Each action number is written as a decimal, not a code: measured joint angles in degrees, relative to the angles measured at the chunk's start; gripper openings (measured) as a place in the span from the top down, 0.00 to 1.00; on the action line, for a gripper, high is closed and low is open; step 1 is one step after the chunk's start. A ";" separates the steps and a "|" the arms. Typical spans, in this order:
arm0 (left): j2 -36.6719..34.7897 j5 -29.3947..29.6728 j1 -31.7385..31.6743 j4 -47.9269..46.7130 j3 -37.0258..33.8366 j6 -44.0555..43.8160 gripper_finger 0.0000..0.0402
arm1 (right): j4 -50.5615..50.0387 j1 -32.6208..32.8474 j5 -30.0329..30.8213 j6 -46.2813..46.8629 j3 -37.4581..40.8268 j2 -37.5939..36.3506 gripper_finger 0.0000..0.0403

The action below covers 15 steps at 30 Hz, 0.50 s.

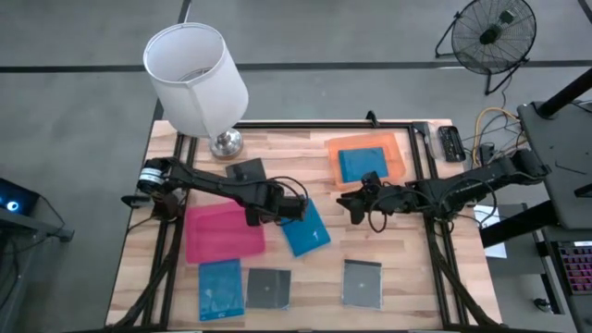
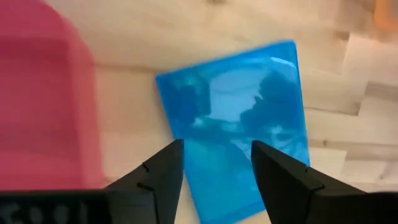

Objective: Pick & place jewel cases by type
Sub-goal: Put the top blue CD case into the orange bin

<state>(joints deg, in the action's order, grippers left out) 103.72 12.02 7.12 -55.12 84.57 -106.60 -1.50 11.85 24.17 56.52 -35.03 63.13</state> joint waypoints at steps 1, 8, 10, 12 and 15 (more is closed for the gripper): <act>0.00 0.83 -0.27 -1.63 0.79 0.14 0.59 | 0.01 -0.07 -0.28 -0.04 0.00 0.00 0.62; 0.41 1.79 -2.89 -2.85 0.89 5.39 0.61 | 0.04 -0.15 -0.62 -0.62 0.02 0.02 0.62; 1.09 1.63 -3.42 -2.75 0.38 7.37 0.61 | 0.15 -0.15 -0.62 -1.98 0.04 0.11 0.62; 2.36 1.46 -3.74 -2.67 0.34 8.81 0.61 | 0.15 -0.15 -0.73 -2.58 0.04 0.21 0.62; 3.47 1.38 -3.79 -2.60 0.55 9.75 0.61 | 0.15 -0.15 -1.67 -1.77 0.11 0.22 0.61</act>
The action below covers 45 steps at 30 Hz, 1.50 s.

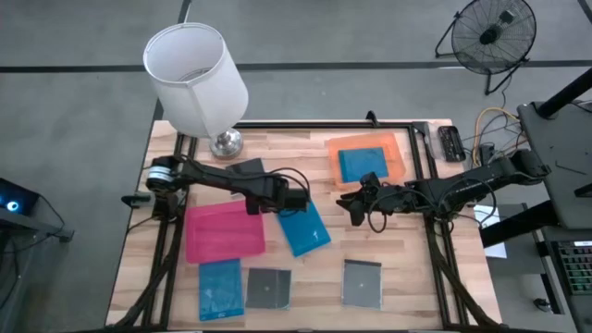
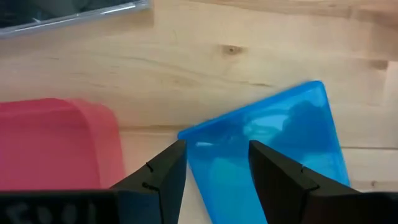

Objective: Pick & place jewel cases by type
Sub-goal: Put the top blue CD case into the orange bin

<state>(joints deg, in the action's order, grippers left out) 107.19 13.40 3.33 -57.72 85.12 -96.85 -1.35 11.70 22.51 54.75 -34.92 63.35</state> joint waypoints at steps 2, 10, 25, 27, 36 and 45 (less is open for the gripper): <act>0.34 -0.01 0.05 0.46 0.05 0.63 0.61 | 0.03 0.02 -0.15 0.94 0.00 0.00 0.61; 3.55 -1.13 -0.14 -0.62 0.80 -3.73 0.61 | -0.13 0.02 -0.87 -1.56 0.45 0.02 0.62; 12.91 -6.14 -0.28 -3.58 7.73 -11.80 0.61 | -0.28 0.02 -9.66 -8.47 3.12 0.28 0.60; 13.10 -6.71 -0.30 -3.56 7.96 -12.46 0.61 | -1.12 0.02 -9.75 -8.52 3.23 0.28 0.60; 12.77 -8.91 -0.49 -1.80 7.50 -9.08 0.61 | -2.81 -0.04 -10.78 -11.49 3.23 0.28 0.62; 13.89 -8.87 -0.50 5.42 7.54 -6.22 0.61 | -2.77 -0.02 -10.59 -11.49 3.23 0.28 0.61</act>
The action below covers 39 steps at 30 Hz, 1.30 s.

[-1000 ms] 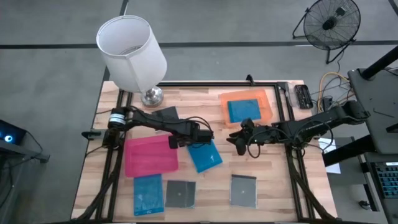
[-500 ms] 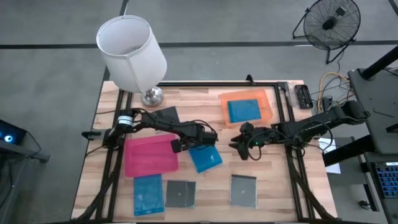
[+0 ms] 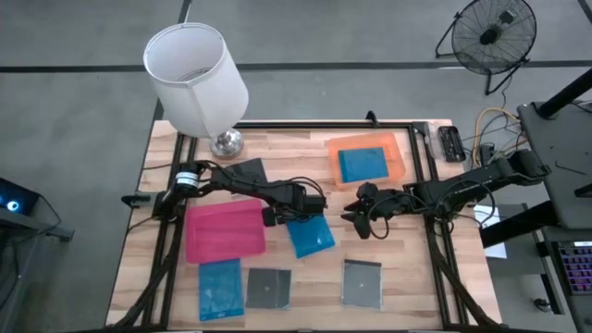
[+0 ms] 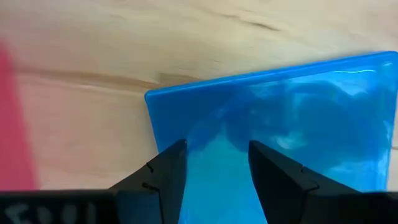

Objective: Pick & place jewel cases by type
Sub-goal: Put the top blue CD case into the orange bin

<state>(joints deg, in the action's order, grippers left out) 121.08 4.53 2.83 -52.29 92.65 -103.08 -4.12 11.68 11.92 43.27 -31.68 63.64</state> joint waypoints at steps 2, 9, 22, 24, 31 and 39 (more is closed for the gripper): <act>0.29 0.07 0.00 1.91 0.04 1.11 0.61 | 0.00 0.00 0.03 0.00 0.00 0.00 0.62; 0.91 0.07 0.00 5.39 0.60 3.12 0.61 | 0.07 -0.06 2.26 -0.01 0.00 0.00 0.61; 1.29 2.99 -0.03 9.66 5.15 13.72 0.61 | 0.08 -0.15 4.90 0.53 0.00 0.00 0.60; 1.17 2.99 0.30 9.59 6.58 15.58 0.61 | -0.84 -0.12 4.78 3.08 0.00 -0.03 0.60; 0.93 1.57 1.69 4.59 10.89 10.84 0.61 | -16.65 -0.06 4.70 19.64 0.00 -0.20 0.58; 0.91 -7.29 2.01 3.42 11.29 15.75 0.61 | -20.68 0.17 0.61 26.66 0.00 0.13 0.51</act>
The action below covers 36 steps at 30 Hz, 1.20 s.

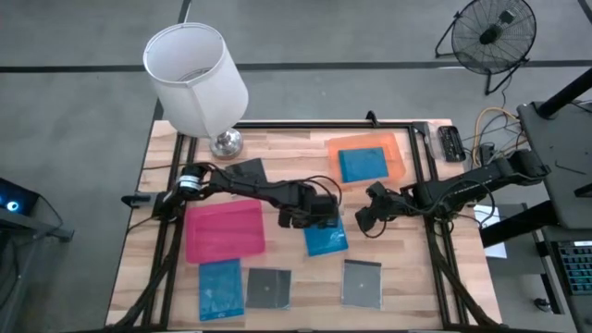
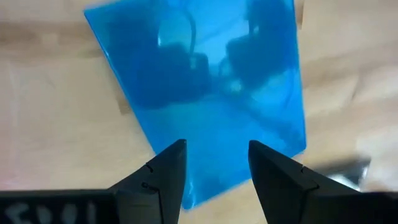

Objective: Pick & place jewel cases by type
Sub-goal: Put the top blue CD case into the orange bin

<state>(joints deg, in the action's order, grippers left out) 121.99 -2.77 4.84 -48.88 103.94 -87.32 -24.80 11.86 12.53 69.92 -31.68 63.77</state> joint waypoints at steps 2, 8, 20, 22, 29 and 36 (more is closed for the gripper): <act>-0.07 0.36 0.28 -0.30 -0.04 1.26 0.61 | 0.23 0.00 0.00 0.60 0.00 -0.02 0.50; -0.23 1.78 1.42 -0.41 -0.09 5.31 0.59 | 1.34 0.00 0.90 2.48 0.00 -0.02 0.46; -3.21 4.16 2.29 -2.10 -0.14 10.70 0.36 | 1.68 -0.02 1.71 2.83 0.00 0.00 0.40; -4.26 6.23 2.54 -3.85 -0.15 10.11 0.35 | 1.66 0.01 2.50 4.26 0.00 0.00 0.40; -8.61 10.57 3.67 -7.48 -0.96 8.81 0.35 | 2.65 -0.02 4.55 4.95 0.04 0.04 0.41; -18.68 13.52 4.45 -1.15 -12.14 8.78 0.35 | 2.94 -0.06 5.68 4.84 0.09 0.07 0.40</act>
<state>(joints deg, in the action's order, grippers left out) 103.32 10.76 9.29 -50.02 91.80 -78.54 -21.86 11.79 18.21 74.76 -31.59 63.83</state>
